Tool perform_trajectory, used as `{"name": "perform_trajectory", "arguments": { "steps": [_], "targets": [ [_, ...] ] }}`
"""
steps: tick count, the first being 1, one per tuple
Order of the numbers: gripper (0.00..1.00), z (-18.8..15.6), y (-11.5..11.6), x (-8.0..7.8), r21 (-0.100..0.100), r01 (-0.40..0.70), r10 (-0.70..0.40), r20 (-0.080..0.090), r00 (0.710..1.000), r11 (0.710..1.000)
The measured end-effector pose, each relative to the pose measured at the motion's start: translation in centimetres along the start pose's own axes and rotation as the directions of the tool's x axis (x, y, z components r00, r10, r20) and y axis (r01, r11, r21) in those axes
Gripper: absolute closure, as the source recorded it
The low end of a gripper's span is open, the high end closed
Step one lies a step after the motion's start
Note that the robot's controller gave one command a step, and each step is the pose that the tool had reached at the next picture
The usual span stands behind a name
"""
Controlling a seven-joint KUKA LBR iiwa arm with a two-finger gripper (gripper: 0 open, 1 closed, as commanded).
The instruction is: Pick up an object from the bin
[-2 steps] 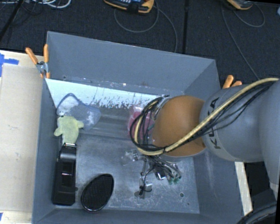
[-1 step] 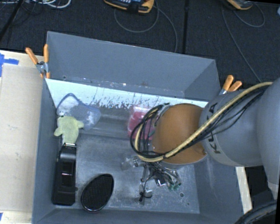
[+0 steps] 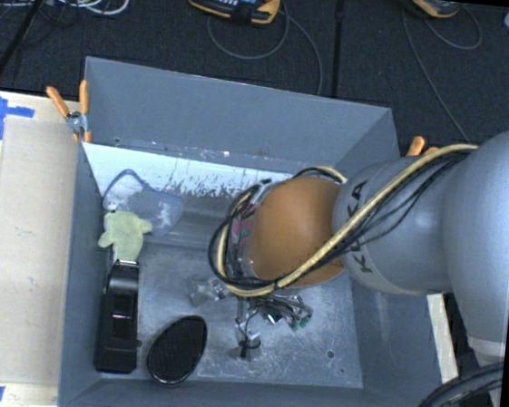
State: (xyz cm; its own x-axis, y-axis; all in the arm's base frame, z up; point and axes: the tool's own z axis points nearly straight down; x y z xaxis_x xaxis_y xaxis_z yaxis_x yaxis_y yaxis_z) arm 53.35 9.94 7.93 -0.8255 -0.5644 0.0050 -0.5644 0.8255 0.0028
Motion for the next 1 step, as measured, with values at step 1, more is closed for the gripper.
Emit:
{"name": "perform_trajectory", "arguments": {
  "steps": [1],
  "targets": [
    [0.00, 0.22, 2.99, -2.01, -0.005, -0.069, 0.069, 0.000, 0.998, 0.998]
  ]
}}
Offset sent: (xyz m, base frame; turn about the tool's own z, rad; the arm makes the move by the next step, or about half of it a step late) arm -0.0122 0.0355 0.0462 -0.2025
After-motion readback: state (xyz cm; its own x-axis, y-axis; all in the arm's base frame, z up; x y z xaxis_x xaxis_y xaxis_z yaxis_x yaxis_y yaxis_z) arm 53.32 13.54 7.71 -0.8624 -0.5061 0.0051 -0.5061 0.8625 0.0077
